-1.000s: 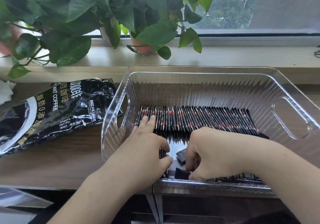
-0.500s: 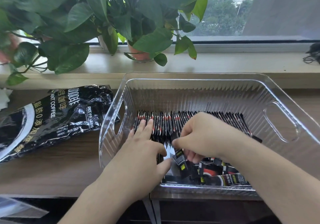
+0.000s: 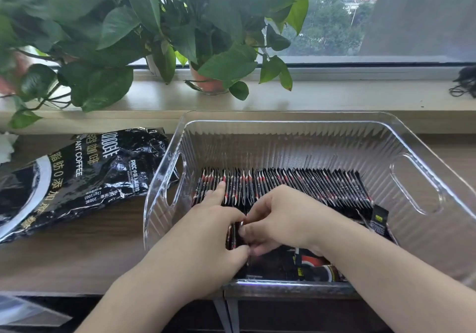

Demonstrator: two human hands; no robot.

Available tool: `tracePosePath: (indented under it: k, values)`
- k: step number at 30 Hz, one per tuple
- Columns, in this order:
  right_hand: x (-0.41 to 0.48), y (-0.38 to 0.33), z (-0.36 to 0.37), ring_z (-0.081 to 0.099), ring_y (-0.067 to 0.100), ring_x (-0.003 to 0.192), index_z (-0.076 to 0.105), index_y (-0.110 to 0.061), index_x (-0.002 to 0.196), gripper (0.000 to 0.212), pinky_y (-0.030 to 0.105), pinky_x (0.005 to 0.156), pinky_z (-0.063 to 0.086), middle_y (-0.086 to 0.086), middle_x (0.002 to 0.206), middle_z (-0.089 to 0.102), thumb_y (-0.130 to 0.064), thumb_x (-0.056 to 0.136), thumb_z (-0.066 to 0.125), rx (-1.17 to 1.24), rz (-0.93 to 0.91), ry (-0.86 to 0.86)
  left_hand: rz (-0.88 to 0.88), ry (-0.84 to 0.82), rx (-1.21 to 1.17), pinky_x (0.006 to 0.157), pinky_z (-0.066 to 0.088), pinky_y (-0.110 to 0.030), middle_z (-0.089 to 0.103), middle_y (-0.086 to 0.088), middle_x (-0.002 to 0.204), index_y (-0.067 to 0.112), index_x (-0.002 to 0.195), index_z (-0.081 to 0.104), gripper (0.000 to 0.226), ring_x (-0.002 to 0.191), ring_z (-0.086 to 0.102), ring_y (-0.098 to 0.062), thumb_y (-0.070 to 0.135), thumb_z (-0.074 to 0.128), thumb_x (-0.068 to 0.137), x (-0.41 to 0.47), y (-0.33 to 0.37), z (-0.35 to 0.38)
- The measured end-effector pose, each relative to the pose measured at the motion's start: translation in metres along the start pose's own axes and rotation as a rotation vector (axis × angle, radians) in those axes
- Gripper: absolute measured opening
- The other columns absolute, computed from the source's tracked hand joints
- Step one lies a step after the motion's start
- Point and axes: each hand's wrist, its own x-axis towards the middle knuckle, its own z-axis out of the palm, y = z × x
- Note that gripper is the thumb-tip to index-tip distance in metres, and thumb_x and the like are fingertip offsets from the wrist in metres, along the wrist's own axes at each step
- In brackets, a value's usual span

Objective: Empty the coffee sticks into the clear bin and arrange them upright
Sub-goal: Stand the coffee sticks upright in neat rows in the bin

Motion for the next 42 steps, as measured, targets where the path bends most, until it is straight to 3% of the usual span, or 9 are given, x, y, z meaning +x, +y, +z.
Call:
tracePosePath:
  k: [5,9,12,16,19,22,27,31,42]
  values:
    - [0.004,0.005,0.002,0.077,0.022,0.073,0.075,-0.005,0.087,0.007,0.043,0.085,0.062,0.014,0.082,0.077,-0.007,0.083,0.08,-0.047,-0.015,0.025,-0.022,-0.056,0.043,0.118,0.009,-0.023,-0.009,0.006,0.165,0.05,0.136,0.049,0.065,0.151,-0.002,-0.007,0.051,0.077,0.077,-0.001,0.004,-0.007]
    - [0.003,0.006,0.003,0.077,0.02,0.071,0.074,-0.009,0.086,0.006,0.037,0.083,0.062,0.011,0.078,0.078,-0.011,0.085,0.079,-0.136,-0.013,0.007,-0.033,-0.08,0.034,0.117,0.007,-0.022,-0.006,0.005,0.165,0.052,0.128,0.056,0.055,0.15,-0.003,-0.005,0.043,0.079,0.079,0.003,0.006,-0.008]
    - [0.0,0.005,0.002,0.076,0.017,0.069,0.072,-0.012,0.086,0.006,0.019,0.063,0.058,0.012,0.078,0.078,-0.01,0.086,0.077,-0.175,0.007,-0.039,-0.025,-0.094,0.026,0.118,0.003,-0.023,-0.008,0.004,0.165,0.052,0.123,0.06,0.044,0.15,-0.007,-0.005,0.044,0.074,0.083,0.004,0.007,-0.008]
    - [-0.005,0.003,-0.004,0.076,0.015,0.066,0.074,-0.013,0.085,0.003,0.029,0.071,0.063,0.006,0.072,0.077,-0.011,0.086,0.074,-0.324,-0.038,-0.062,-0.026,-0.098,0.037,0.12,-0.003,-0.027,-0.01,0.001,0.165,0.049,0.121,0.064,0.033,0.151,-0.012,-0.009,0.046,0.068,0.088,0.004,0.005,-0.004]
    - [-0.016,-0.003,-0.013,0.066,0.006,0.051,0.077,-0.019,0.085,0.003,0.019,0.048,0.052,-0.003,0.058,0.071,-0.019,0.086,0.074,-0.524,-0.075,-0.144,-0.035,-0.098,0.064,0.121,-0.004,-0.03,-0.012,-0.001,0.165,0.046,0.122,0.064,0.031,0.151,-0.015,-0.011,0.047,0.063,0.091,0.005,0.004,-0.003]
    - [-0.022,-0.006,-0.016,0.057,0.004,0.044,0.08,-0.02,0.093,0.009,0.013,0.044,0.045,-0.004,0.054,0.064,-0.022,0.087,0.074,-0.611,-0.106,-0.272,-0.044,-0.104,0.079,0.123,-0.004,-0.034,-0.014,-0.002,0.164,0.044,0.123,0.064,0.03,0.15,-0.019,-0.013,0.048,0.059,0.093,0.006,0.003,-0.002]
    - [-0.013,-0.007,-0.008,0.059,0.007,0.045,0.08,-0.021,0.094,0.017,0.013,0.046,0.044,-0.002,0.069,0.074,-0.033,0.081,0.08,-0.787,-0.205,-0.228,-0.045,-0.089,0.08,0.123,-0.004,-0.034,-0.015,-0.003,0.164,0.045,0.122,0.064,0.027,0.15,-0.019,-0.015,0.044,0.056,0.096,0.008,0.002,0.0]
    - [-0.013,-0.013,0.0,0.047,0.003,0.046,0.077,-0.017,0.087,0.016,0.011,0.043,0.035,-0.01,0.057,0.055,-0.032,0.082,0.079,-0.966,-0.261,-0.197,-0.033,-0.08,0.074,0.123,-0.004,-0.034,-0.014,-0.003,0.165,0.047,0.119,0.065,0.026,0.15,-0.019,-0.015,0.042,0.056,0.096,0.009,-0.002,0.003]
    - [-0.015,-0.021,-0.005,0.051,0.003,0.054,0.063,-0.025,0.07,0.019,0.019,0.052,0.041,-0.014,0.053,0.054,-0.028,0.083,0.076,-0.988,-0.227,-0.267,-0.033,-0.053,0.048,0.122,-0.006,-0.03,-0.012,-0.003,0.165,0.045,0.118,0.067,0.024,0.151,-0.017,-0.014,0.042,0.058,0.095,0.008,-0.001,0.003]
